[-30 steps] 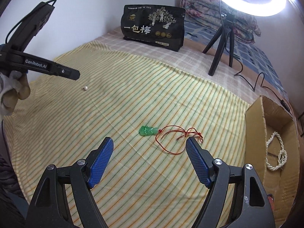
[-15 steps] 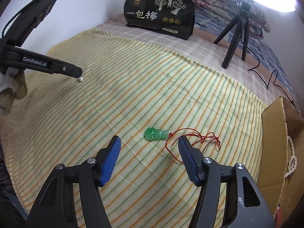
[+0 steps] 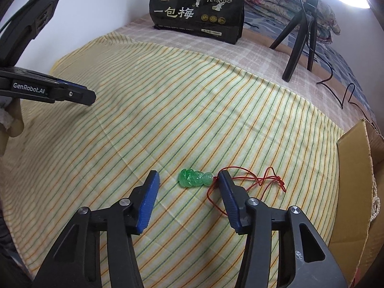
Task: Organize jewelry
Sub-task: 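Grasp the small white pearl with the left gripper while the right gripper grasps the green jade pendant, then carry the pearl in the left gripper into the box while the right gripper carries the jade pendant there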
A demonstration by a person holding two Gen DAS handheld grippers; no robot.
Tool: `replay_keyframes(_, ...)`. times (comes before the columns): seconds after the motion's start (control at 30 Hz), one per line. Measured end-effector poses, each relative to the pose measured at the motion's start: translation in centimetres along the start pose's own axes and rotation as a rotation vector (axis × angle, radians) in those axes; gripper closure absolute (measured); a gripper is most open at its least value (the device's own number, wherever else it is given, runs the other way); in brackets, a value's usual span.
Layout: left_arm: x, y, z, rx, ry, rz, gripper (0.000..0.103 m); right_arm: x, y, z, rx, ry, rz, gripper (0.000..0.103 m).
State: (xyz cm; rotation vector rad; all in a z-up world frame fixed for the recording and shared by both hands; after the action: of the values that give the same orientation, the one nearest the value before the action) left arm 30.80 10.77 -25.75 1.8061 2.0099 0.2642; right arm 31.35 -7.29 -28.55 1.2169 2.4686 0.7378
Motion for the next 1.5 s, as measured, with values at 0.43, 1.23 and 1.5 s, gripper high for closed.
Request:
replay_keyframes(0.43,-0.2,-0.3,1.1,0.010,0.038,0.031,0.094,-0.1,0.0,0.3,0.003,-0.014,-0.024,0.068)
replay_keyframes(1.23,-3.0,1.5,-6.6,-0.148,-0.083,0.004,0.095,-1.6,2.5,-7.4,-0.147,0.011,0.045,0.073)
replay_keyframes(1.5,-6.4,1.7,-9.3,-0.200,-0.146,0.039,0.095,-3.2,3.1,-12.1,-0.234,0.010,0.090,0.073)
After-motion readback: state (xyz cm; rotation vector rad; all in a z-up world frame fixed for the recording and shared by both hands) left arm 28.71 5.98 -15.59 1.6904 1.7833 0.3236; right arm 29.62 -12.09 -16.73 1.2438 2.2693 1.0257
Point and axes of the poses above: each gripper's, at about its wrist camera, not at the fingertips, and z roughly the way its jaws point, x to its left, y to its top, the point moved 5 cm from there along z, roughly the way its jaws point, and after that the axes turned 6 degrees about -x, right-handed, at the moved point
